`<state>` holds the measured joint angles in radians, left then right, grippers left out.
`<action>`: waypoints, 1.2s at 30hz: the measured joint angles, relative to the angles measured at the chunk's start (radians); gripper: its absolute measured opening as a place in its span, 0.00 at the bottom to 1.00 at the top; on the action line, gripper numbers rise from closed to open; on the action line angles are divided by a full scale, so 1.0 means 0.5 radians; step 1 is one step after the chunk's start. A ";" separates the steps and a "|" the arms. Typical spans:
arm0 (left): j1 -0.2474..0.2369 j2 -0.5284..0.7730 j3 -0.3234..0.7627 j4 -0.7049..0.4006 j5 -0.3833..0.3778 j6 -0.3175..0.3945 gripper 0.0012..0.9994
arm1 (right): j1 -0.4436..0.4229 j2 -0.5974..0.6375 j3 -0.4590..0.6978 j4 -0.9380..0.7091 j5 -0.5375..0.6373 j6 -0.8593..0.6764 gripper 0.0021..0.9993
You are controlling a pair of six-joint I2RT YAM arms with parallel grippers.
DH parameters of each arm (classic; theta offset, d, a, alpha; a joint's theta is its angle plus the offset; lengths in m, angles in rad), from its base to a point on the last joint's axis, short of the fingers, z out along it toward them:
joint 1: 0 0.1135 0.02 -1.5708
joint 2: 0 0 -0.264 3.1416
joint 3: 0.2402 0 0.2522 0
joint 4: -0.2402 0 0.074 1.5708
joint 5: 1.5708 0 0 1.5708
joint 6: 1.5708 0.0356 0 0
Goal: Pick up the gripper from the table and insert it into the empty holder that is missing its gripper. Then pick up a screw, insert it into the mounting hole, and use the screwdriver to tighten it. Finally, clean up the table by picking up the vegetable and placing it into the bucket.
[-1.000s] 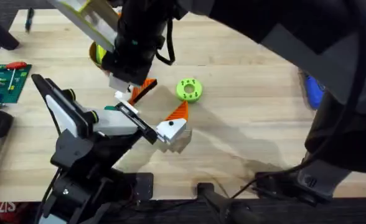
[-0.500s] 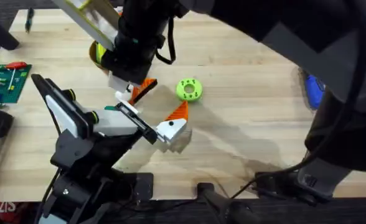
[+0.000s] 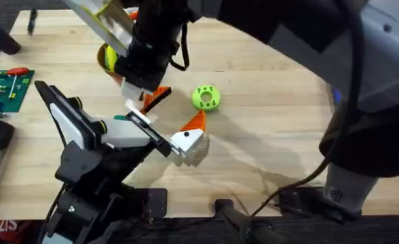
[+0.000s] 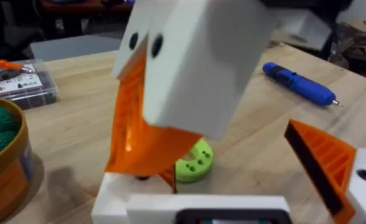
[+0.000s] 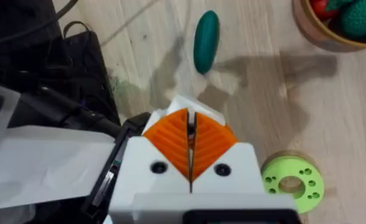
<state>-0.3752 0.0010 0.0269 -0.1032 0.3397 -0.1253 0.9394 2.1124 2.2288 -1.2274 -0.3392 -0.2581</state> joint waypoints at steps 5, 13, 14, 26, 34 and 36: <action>0.000 0.000 0.000 0.000 0.000 0.001 0.99 | 0.000 0.000 0.000 0.000 0.000 0.000 0.01; 0.000 0.000 0.000 0.000 0.000 0.001 0.99 | 0.000 0.000 0.000 0.000 0.000 0.000 0.01; 0.000 0.000 0.000 0.000 0.000 0.001 0.99 | 0.000 0.000 0.000 0.000 0.000 0.000 0.01; 0.000 0.000 0.000 0.002 -0.001 0.002 0.99 | 0.000 0.000 0.001 -0.007 0.000 0.015 0.20; 0.000 0.000 0.000 0.002 -0.014 0.006 0.99 | -0.071 -0.003 0.005 0.001 0.057 0.007 0.99; 0.000 0.000 0.000 0.002 -0.013 0.010 0.99 | -0.073 -0.010 0.005 -0.003 0.051 0.007 0.99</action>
<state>-0.3752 0.0008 0.0269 -0.1024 0.3330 -0.1205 0.9028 2.1076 2.2311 -1.2290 -0.3134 -0.2546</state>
